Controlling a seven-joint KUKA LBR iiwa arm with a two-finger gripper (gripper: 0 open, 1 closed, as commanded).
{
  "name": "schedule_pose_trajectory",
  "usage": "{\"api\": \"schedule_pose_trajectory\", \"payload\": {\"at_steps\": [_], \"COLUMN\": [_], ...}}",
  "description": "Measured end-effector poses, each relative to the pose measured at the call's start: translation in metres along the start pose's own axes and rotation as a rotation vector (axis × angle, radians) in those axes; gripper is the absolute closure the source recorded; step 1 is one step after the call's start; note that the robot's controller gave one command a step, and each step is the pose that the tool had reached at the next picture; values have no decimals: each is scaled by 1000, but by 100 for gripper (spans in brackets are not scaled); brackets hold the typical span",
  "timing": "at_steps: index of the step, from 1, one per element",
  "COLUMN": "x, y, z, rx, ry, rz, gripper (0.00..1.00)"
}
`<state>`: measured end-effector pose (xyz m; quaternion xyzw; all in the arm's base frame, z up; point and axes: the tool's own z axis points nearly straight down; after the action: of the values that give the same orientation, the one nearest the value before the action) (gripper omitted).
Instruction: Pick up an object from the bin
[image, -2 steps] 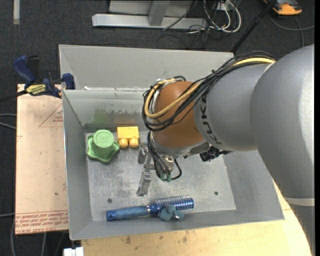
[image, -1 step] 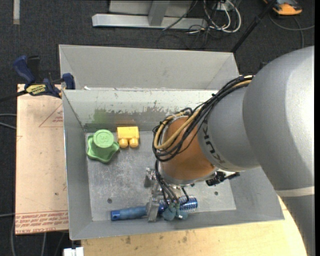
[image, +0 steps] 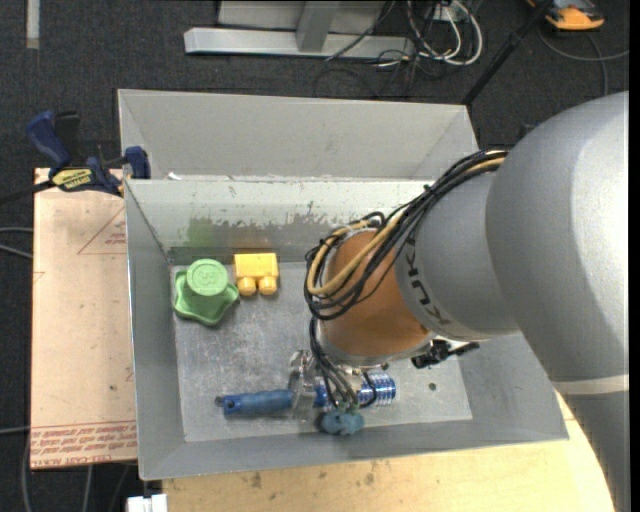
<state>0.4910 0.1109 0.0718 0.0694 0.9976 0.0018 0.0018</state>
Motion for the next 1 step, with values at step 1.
{"api": "schedule_pose_trajectory", "payload": {"at_steps": [1], "x": [-34], "y": [-2], "z": [-182], "rx": [-1], "ry": [-8], "rz": [-51], "gripper": [100]}}
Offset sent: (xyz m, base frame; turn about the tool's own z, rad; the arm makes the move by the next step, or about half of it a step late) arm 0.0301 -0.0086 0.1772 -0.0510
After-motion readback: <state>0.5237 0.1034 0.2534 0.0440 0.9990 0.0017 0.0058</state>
